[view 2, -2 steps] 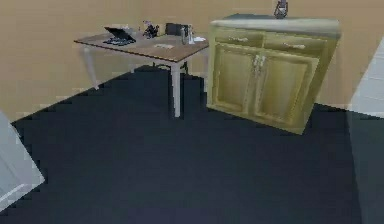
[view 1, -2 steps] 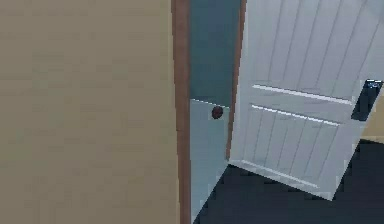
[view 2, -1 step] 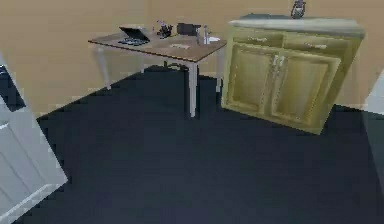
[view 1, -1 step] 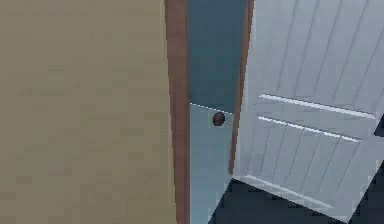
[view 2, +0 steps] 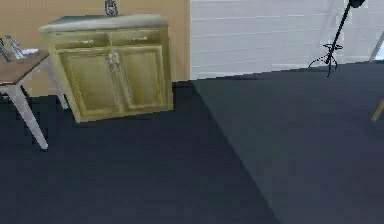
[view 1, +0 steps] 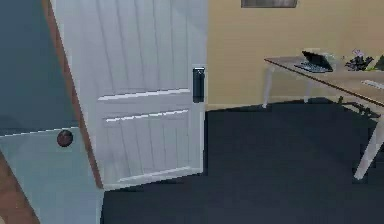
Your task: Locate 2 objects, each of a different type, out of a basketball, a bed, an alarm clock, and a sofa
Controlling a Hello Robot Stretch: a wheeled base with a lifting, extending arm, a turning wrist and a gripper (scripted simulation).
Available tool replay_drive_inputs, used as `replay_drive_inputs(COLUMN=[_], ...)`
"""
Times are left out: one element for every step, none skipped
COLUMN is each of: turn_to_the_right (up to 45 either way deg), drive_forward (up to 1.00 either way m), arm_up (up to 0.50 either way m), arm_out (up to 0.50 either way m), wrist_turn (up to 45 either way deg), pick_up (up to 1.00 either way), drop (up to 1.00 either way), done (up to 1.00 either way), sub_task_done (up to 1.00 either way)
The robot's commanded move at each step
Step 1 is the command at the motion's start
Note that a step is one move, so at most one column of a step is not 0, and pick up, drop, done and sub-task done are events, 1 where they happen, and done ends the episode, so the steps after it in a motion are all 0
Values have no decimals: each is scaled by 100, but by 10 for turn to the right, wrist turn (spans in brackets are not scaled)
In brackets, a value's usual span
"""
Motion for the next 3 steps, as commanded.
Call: replay_drive_inputs(turn_to_the_right=[390,0,-450], drive_forward=[0,50,0], arm_up=[0,0,0], arm_out=[0,0,0], wrist_turn=[0,0,0], pick_up=[0,0,0], drop=[0,0,0], done=[0,0,0], sub_task_done=[0,0,0])
